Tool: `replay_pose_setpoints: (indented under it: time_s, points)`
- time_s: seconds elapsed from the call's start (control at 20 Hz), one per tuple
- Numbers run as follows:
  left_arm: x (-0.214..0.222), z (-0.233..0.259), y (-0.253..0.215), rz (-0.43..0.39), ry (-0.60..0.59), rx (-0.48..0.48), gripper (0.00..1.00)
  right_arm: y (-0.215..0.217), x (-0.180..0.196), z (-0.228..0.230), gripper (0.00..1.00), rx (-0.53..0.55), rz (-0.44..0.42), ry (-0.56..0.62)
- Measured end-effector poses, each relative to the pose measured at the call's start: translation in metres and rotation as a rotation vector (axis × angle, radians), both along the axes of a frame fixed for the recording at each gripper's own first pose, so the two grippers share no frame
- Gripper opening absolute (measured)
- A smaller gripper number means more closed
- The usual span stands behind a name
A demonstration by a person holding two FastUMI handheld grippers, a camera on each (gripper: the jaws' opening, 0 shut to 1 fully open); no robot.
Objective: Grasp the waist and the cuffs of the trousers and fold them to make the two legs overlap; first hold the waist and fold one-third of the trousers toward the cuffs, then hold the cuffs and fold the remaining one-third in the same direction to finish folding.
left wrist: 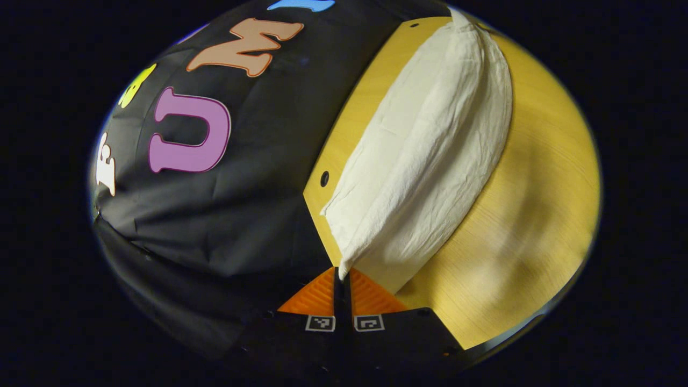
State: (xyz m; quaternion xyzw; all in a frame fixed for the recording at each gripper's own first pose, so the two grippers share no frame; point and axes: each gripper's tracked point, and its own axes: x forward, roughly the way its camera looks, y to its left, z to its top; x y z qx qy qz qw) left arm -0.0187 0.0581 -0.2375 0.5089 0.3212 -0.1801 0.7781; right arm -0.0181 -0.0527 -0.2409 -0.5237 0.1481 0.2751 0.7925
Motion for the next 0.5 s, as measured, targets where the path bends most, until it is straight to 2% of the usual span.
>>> replay_pose_setpoints:
  time_s: [0.1,0.3,0.5]
  points:
    - [0.01,0.006,-0.001,-0.009,-0.019,-0.002,0.0,0.004,0.014,0.006,0.05,0.012,-0.029,-0.019]
    - [0.064,0.004,-0.01,-0.065,-0.038,-0.007,0.0,0.009,0.042,0.011,0.03,-0.009,-0.081,-0.048]
    - [0.104,-0.003,-0.017,-0.066,-0.058,-0.066,0.0,0.016,0.067,0.003,0.06,-0.026,-0.124,-0.047]
